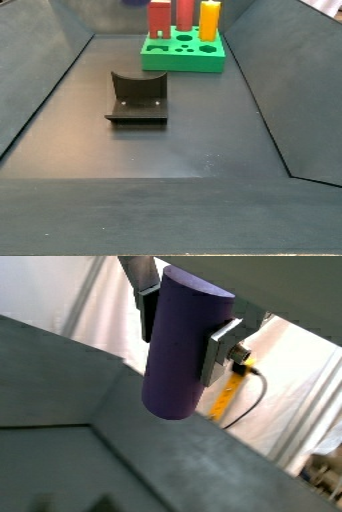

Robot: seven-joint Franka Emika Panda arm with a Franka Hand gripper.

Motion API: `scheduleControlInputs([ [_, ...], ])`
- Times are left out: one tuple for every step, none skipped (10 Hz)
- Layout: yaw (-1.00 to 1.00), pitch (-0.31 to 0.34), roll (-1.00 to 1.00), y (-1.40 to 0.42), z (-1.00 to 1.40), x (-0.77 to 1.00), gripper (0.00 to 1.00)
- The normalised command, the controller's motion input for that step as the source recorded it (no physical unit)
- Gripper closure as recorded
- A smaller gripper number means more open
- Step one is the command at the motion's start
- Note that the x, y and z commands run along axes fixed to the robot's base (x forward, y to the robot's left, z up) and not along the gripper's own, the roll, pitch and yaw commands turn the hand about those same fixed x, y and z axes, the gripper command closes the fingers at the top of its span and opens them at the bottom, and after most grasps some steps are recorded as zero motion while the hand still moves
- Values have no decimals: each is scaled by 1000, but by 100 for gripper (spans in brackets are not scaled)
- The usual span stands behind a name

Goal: Pick up the round object. Move up. Place the round object on the fixture. Regrasp the round object. Move to above the board. Insert the round object.
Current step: Move to above the board.

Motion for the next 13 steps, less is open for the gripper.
scheduleControlInputs([
  [-4,-92,-1000,-1000,310,-607,100],
  [-9,-99,-1000,-1000,297,-613,100],
  [-16,-110,-1000,-1000,308,-629,100],
  [-24,-116,-1000,-1000,314,-652,100],
  [-30,-123,-1000,-1000,316,-684,100],
  [-33,-127,-1000,-1000,317,-706,100],
  [-41,-144,-1000,-728,247,-583,100],
  [-46,-153,-1000,-510,175,-451,100],
  [-49,-154,-1000,-211,72,-247,100],
  [-55,-157,-1000,-114,48,-163,100],
  [-35,-132,-737,-25,18,-107,100],
  [-22,-99,-466,-4,8,-80,100],
  [-17,-76,-313,2,10,-62,100],
])
